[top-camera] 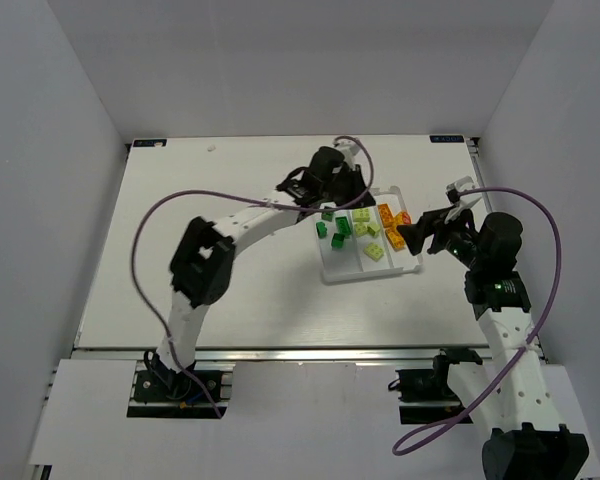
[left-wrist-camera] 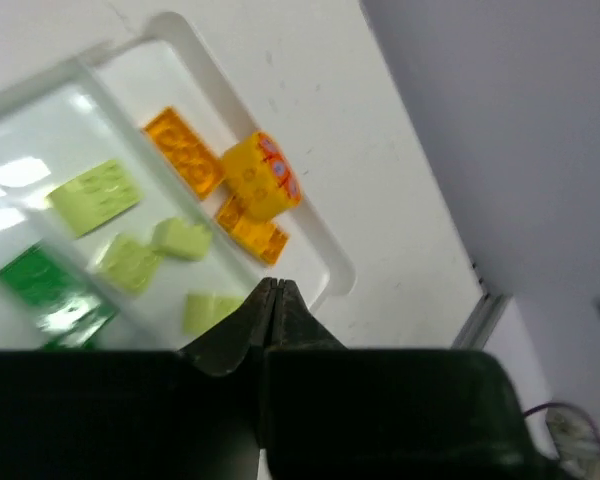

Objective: Sort the legos into containers by color

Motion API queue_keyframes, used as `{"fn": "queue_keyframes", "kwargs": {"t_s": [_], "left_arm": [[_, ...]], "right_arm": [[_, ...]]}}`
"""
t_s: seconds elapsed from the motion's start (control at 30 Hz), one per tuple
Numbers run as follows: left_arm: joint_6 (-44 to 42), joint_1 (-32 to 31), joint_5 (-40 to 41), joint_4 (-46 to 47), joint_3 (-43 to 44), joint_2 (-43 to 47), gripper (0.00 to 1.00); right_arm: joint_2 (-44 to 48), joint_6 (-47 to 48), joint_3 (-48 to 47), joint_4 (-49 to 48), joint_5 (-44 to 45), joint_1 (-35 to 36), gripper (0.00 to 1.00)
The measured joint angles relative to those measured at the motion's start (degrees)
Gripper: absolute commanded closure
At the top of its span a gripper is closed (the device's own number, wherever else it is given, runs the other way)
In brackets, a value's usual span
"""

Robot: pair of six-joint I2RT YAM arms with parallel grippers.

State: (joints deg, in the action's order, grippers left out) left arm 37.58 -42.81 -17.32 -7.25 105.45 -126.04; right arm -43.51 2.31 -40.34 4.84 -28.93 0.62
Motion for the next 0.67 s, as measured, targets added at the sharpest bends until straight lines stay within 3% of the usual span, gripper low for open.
{"fn": "queue_keyframes", "kwargs": {"t_s": [0.03, 0.07, 0.1, 0.2, 0.23, 0.4, 0.53, 0.67], "left_arm": [[-1.9, 0.5, 1.8, -1.2, -4.0, 5.5, 0.91], [-4.2, 1.0, 3.6, -1.6, -9.3, 12.2, 0.85], [-6.0, 1.5, 5.0, -2.4, -13.0, 17.8, 0.74], [-12.2, 3.2, 10.5, -2.9, -24.6, 35.7, 0.23], [-13.7, 3.5, 12.7, -3.1, -28.3, 41.4, 0.18], [-20.9, 3.6, 20.6, -3.7, -43.8, 58.4, 0.06], [-25.6, 3.6, 24.2, -6.2, -51.3, 61.0, 0.02], [-28.8, 3.6, 26.1, -7.6, -53.4, 62.2, 0.02]], "right_arm": [[-0.1, -0.3, 0.3, -0.1, -0.6, -0.5, 0.11], [-0.5, -0.4, 0.5, -0.2, -0.9, -1.0, 0.11], [-1.1, -0.6, 0.5, -0.3, -1.0, -1.6, 0.11], [-4.1, -3.4, 0.2, -0.2, -0.3, -2.6, 0.11], [-5.3, -4.2, 0.0, 0.0, 0.3, -2.8, 0.11], [-7.9, -8.5, -0.3, 1.2, 2.3, -3.4, 0.11], [-7.9, -10.4, -0.4, 1.1, 2.5, -4.1, 0.11], [-7.9, -10.7, -0.4, 0.9, 2.3, -5.2, 0.11]]}}
